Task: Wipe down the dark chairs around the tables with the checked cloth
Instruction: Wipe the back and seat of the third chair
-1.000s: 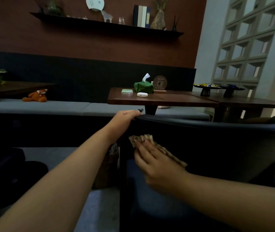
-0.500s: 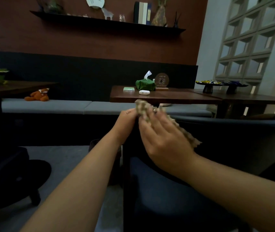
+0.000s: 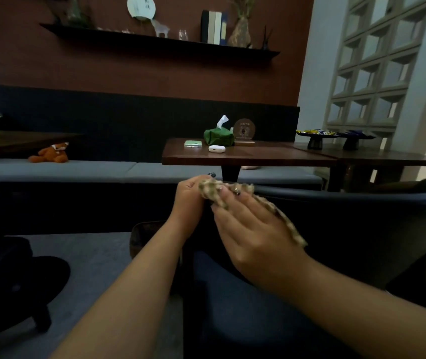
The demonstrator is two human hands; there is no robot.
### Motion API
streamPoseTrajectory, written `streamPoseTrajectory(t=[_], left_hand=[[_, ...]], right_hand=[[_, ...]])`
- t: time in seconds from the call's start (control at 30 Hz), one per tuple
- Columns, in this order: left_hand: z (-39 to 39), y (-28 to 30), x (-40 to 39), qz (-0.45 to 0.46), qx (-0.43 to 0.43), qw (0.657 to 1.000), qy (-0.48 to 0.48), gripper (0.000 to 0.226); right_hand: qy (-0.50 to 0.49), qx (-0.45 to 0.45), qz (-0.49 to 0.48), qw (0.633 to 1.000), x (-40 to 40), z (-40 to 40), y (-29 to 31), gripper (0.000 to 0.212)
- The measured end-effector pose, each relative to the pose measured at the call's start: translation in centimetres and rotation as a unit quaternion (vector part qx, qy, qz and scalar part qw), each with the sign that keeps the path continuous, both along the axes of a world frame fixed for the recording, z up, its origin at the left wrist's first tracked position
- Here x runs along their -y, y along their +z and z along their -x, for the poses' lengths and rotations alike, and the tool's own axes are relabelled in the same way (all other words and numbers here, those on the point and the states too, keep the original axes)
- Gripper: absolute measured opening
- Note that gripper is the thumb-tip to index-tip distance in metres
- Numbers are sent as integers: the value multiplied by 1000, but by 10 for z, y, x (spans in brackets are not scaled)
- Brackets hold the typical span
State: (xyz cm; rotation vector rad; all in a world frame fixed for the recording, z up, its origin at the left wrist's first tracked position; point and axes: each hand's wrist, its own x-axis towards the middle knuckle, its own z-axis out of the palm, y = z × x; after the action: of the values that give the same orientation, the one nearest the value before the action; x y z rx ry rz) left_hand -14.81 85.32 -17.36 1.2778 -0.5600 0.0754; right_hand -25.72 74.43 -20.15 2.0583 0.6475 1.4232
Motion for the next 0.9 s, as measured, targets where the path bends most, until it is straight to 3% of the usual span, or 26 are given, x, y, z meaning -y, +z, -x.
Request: streamPoseTrajectory(t=[0.07,0.2,0.23,0.33,0.4,0.47,0.53,0.6,0.67,0.8,0.9], left_hand=[[0,0,2,2,-6,1000,12,26],[2,-2,4,2,2,999,33,24],[3,-3,6,11,1,999,44,26],[0,-7,11,53,2,996,66,34],[-1,-9,13,64,13,995,72,32],[-2,-10,15,75,11,994,80,33],[-2,-9,15,60,18,995,82,34],[-1,-7,12,45,22,996,71,34],[0,-7,11,41,20,997,63,35],[-1,-7,15,72,8,995,73,36],[-2,-8,16,86,3,993,77,42]], right_hand=[[-32,-34,52,998,7,-2,-26,37],[-129,-209,182,952,18,-8,-76,47],[-123,-203,180,955,16,-4,-67,44],[-27,-99,31,994,13,10,-9,41],[3,-40,-10,999,15,20,17,35],[-26,-25,60,998,20,21,6,35],[-73,-90,147,982,32,15,-35,40],[-98,-183,174,963,39,12,-64,41],[-104,-213,187,953,37,13,-59,43],[-33,-125,73,989,31,21,-18,44],[-31,-65,44,996,32,21,-19,40]])
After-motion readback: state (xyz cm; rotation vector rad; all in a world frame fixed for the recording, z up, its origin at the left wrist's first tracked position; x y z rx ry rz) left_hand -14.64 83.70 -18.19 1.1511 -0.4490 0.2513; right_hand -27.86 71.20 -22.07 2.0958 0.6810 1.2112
